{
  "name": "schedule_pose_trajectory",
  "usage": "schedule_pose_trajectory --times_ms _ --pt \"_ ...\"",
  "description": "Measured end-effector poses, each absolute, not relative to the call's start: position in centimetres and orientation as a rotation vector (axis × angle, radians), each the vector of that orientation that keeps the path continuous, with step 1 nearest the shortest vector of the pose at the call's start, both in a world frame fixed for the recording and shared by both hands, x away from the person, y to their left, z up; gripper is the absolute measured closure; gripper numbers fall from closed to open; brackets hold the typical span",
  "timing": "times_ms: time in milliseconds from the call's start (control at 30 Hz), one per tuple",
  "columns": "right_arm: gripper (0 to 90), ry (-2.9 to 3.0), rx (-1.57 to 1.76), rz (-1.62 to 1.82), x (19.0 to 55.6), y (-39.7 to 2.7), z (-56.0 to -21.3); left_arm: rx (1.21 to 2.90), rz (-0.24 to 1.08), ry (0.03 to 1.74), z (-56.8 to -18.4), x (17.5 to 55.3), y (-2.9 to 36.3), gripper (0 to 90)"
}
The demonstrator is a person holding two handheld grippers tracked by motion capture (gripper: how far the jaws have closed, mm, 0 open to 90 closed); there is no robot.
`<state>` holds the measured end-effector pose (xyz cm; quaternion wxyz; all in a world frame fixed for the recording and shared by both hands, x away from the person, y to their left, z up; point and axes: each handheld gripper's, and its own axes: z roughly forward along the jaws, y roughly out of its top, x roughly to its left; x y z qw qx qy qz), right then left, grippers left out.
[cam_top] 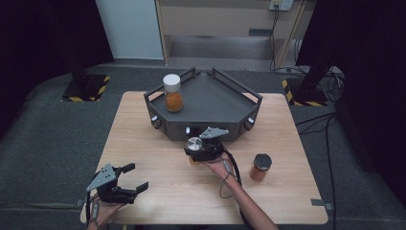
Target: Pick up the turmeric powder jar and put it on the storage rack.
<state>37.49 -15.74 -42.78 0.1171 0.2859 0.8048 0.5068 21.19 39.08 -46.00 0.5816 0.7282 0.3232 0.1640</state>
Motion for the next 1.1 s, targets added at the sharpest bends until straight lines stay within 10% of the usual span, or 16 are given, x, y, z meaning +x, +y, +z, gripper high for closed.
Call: schedule_pose_trajectory --times_ms 1100 --pt "34.1 2.402 0.741 1.442 37.2 -16.3 -37.4 1.702 0.38 0.755 -46.0 21.3 39.1 5.7"
